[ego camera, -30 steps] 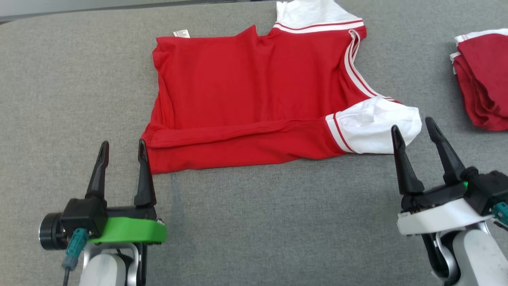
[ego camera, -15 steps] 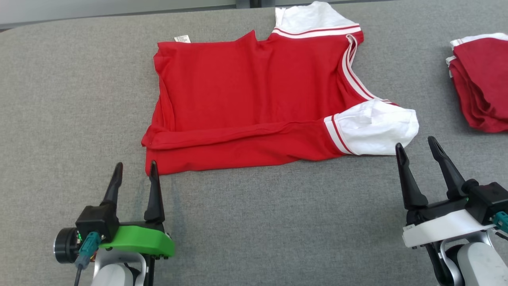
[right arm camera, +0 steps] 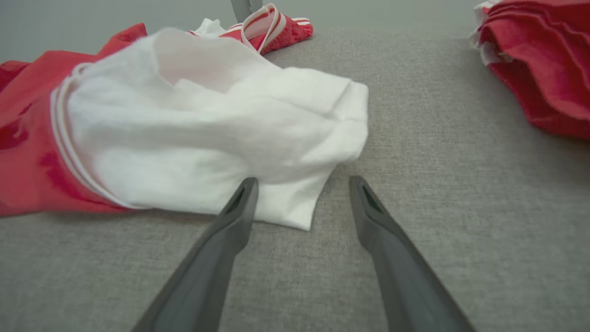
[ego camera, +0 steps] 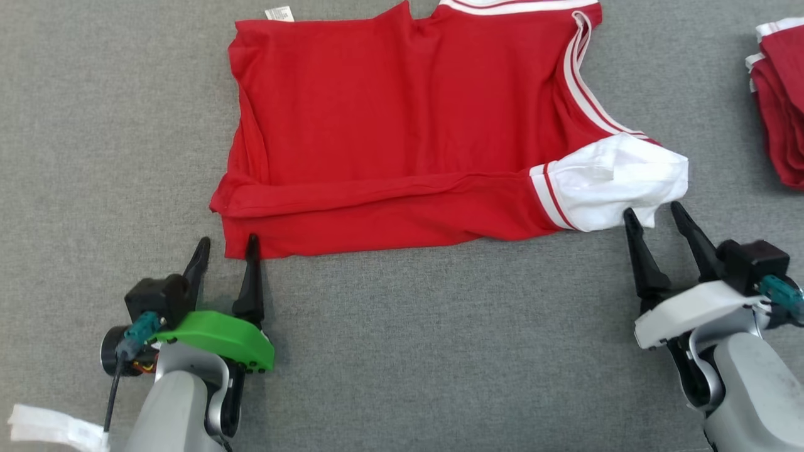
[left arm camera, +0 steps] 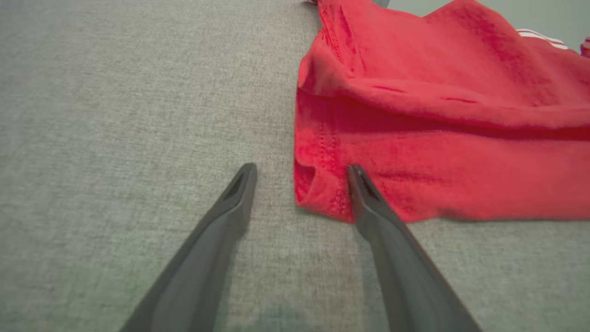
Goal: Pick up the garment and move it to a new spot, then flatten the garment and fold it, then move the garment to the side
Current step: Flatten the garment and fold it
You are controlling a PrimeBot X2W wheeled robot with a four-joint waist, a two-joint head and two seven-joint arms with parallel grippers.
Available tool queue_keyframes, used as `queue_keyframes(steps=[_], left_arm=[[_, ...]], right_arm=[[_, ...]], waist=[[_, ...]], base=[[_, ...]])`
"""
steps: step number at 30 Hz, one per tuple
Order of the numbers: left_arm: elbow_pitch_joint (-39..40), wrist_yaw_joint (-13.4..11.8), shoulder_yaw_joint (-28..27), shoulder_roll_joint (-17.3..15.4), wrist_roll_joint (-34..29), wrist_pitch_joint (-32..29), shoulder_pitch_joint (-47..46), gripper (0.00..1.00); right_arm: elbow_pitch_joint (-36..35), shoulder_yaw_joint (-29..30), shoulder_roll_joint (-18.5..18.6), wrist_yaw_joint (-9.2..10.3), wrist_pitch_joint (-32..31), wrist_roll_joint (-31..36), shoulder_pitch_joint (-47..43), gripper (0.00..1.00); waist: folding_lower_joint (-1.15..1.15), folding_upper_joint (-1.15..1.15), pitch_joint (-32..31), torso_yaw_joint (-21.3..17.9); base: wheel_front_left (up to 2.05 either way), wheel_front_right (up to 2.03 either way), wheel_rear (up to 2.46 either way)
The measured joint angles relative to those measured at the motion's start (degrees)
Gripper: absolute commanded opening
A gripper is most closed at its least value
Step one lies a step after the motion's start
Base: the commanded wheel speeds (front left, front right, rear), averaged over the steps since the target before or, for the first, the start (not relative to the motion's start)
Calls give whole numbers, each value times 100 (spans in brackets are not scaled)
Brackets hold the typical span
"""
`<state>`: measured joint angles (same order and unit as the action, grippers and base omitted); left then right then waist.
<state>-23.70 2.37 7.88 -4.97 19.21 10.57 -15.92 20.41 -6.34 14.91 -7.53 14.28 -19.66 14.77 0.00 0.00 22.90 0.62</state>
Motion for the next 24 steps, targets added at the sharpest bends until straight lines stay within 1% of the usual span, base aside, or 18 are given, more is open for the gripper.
queue_keyframes(steps=[4, 5, 6, 8, 13, 16, 20, 24], left_arm=[[-260, 142, 16, 4, 210, -127, -247, 100], [-299, 189, 31, 4, 233, -174, -295, 49], [-331, 240, 26, 11, 342, -201, -328, 1], [-364, 274, 65, -18, 369, -219, -376, 0], [-261, 323, 138, -49, 394, -73, -379, 0], [-79, 323, 133, -71, 397, 7, -275, 0], [375, 268, 101, -124, 417, 19, 14, 0], [813, 229, 73, -227, 444, -30, 270, 0]], right_arm=[[321, -283, 78, 0, 21, -208, 350, 100], [390, -343, 107, 0, 29, -261, 416, 100], [436, -419, 137, 0, 30, -322, 482, 71], [516, -554, 202, 0, 29, -461, 585, 0], [561, -824, 365, -1, 42, -743, 693, 0], [435, -818, 454, -1, 46, -848, 644, 0], [65, -634, 589, -1, 63, -886, 341, 0], [-358, -364, 648, -1, 70, -873, -61, 0]], waist=[[0, 0, 114, 26], [0, 0, 129, 33], [0, 0, 140, 36], [0, 0, 147, 38], [0, 0, 106, 46], [0, 0, 51, 54], [0, 0, -54, 61], [0, 0, -150, 77]], base=[[0, 0, 0], [0, 0, 0], [0, 0, 0], [0, 0, 0], [0, 0, 0], [0, 0, 0], [0, 0, 0], [0, 0, 0]])
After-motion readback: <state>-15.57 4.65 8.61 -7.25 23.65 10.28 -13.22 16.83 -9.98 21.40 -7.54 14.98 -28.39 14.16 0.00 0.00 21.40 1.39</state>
